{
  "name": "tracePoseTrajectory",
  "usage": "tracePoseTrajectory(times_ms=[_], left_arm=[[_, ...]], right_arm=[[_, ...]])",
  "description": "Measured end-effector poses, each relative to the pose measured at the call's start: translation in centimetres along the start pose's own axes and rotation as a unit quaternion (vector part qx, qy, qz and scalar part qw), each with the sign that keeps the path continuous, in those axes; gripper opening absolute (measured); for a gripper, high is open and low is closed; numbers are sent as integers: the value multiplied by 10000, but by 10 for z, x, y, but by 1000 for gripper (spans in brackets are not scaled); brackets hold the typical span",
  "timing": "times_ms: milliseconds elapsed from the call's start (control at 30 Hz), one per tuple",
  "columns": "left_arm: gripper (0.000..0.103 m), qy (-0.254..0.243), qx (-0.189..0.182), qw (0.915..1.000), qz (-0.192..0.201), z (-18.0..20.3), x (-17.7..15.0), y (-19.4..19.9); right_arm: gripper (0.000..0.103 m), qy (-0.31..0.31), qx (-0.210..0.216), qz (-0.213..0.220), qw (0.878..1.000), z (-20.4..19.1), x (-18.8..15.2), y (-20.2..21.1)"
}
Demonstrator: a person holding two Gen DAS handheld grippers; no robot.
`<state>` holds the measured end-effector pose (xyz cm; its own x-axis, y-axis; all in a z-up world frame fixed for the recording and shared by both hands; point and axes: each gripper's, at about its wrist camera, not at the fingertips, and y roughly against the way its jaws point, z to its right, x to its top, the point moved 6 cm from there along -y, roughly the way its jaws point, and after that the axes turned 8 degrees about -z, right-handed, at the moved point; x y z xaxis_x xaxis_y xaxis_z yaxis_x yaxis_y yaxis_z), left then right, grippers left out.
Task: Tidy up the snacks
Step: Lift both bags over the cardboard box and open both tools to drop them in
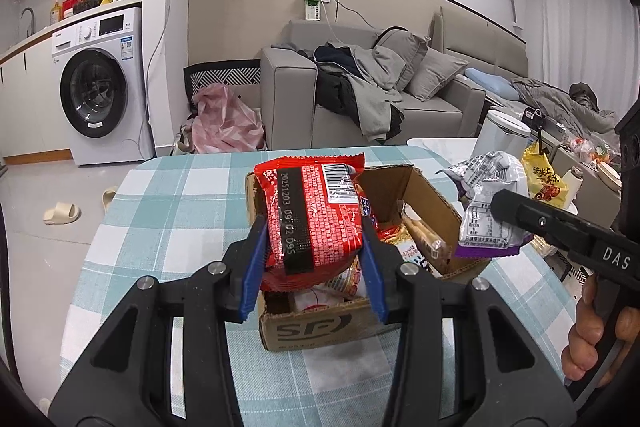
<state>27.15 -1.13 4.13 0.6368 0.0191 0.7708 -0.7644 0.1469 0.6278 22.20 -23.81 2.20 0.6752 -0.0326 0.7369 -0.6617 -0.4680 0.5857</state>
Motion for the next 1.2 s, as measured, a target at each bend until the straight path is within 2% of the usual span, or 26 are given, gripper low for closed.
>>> tracePoseTrajectory(times_ms=[233,700,967,1200], left_arm=[[40,-116,49,9999,-17,3,3,-28],[40,-73,76,9998,-159,-4,-3,-66],[40,-135,121,9998,-130,-9,-8,-76],[40,-65,46,9998,-178,-12,-10,-78]], right_arm=[[48,-93,-46,-51,9999,2,3,-17],[48,135,-217,-287,9993,-6,-1,-57],[48,394,-611,-511,9960,-9,-9,-84],[52,497,-586,-572,9954,-7,-12,-91]])
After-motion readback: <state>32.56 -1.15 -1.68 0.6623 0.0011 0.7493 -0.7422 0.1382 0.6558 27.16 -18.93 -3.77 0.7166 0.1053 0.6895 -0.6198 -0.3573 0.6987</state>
